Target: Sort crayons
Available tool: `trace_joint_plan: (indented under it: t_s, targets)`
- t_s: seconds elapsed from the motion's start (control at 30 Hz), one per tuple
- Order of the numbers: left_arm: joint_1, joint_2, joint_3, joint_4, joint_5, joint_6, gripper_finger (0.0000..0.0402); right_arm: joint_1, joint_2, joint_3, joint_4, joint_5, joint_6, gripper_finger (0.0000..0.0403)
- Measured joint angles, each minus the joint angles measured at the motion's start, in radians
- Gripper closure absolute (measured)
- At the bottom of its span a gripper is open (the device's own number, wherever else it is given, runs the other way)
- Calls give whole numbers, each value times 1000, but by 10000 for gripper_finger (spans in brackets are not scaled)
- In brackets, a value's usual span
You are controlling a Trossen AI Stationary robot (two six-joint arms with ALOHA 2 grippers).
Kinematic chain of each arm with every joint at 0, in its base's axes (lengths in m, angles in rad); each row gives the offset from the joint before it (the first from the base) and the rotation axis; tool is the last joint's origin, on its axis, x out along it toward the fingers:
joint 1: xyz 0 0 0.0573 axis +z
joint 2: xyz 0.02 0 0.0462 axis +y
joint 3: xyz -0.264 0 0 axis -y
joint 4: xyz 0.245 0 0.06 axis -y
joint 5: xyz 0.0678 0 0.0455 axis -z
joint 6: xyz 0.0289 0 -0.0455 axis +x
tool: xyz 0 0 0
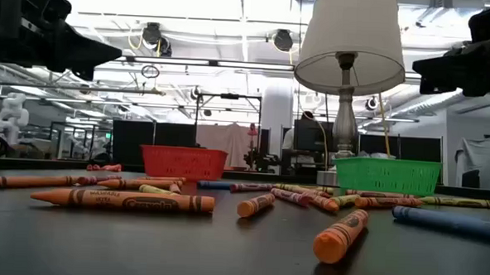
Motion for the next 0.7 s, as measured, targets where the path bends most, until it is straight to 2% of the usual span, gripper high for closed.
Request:
trace_joint_plan:
  t_s: [0.7]
  targets:
    - [0, 0, 0, 0, 0, 0, 402, 0, 0, 0, 0, 0, 0, 403]
